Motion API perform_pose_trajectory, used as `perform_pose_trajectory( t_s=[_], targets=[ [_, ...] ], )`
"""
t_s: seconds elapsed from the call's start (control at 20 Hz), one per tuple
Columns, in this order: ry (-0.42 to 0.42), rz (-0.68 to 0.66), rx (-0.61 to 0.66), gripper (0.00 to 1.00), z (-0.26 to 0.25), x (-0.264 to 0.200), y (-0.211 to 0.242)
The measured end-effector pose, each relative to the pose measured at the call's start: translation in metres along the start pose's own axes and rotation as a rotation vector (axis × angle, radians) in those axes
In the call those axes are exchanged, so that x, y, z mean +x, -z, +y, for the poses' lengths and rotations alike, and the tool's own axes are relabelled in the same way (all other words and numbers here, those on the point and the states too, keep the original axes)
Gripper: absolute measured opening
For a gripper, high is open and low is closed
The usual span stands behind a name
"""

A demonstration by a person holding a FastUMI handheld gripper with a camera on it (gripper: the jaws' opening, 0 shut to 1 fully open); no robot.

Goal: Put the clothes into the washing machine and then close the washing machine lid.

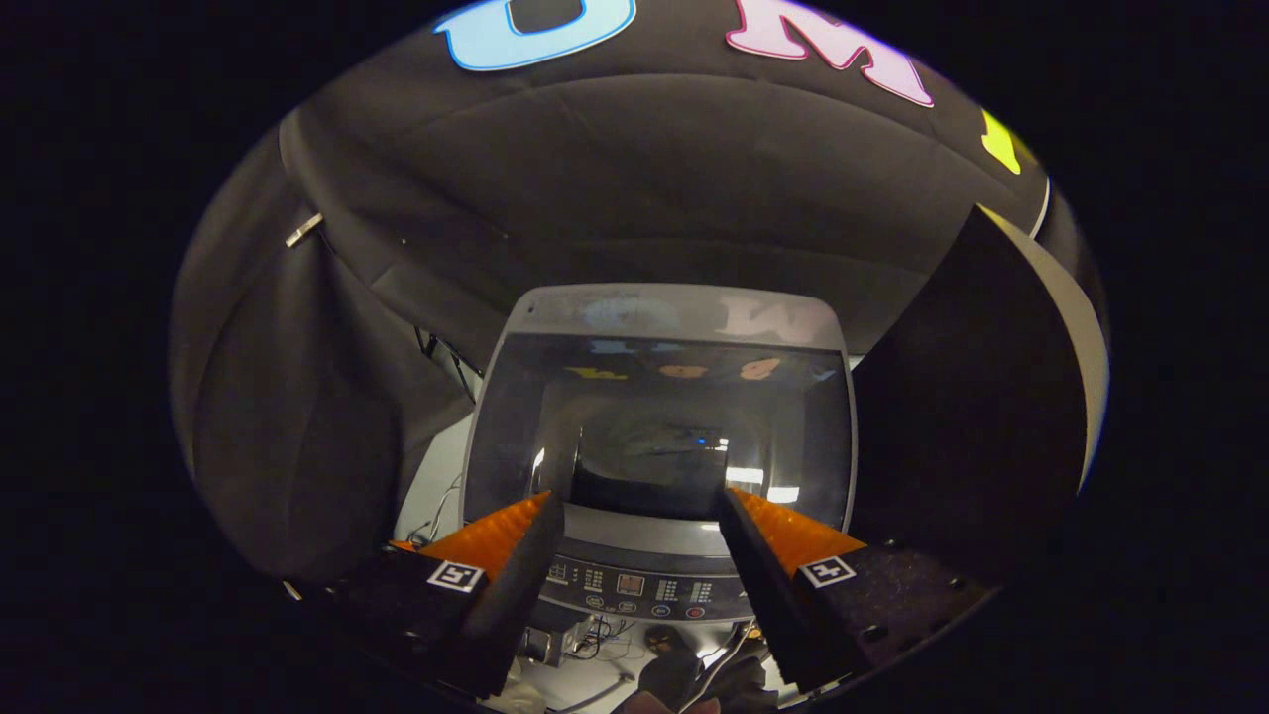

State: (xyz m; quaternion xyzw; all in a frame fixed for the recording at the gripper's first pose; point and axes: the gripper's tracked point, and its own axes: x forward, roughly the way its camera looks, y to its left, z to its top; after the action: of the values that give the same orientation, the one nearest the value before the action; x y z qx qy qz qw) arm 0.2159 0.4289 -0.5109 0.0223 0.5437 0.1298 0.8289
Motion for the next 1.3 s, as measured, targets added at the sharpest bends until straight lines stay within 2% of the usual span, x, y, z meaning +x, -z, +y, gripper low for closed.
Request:
perform_pose_trajectory(
  t_s=[0.5,0.65,0.85,1.3],
  targets=[
    [-0.019,-0.191,0.016,0.99,-0.019,-0.073,-0.075],
    [-0.009,-0.257,-0.017,0.99,-0.028,-0.098,-0.098],
    [-0.021,-0.354,-0.034,0.99,-0.034,-0.141,-0.128],
    [-0.041,-0.590,0.014,0.99,-0.062,-0.255,-0.192]
  ],
)
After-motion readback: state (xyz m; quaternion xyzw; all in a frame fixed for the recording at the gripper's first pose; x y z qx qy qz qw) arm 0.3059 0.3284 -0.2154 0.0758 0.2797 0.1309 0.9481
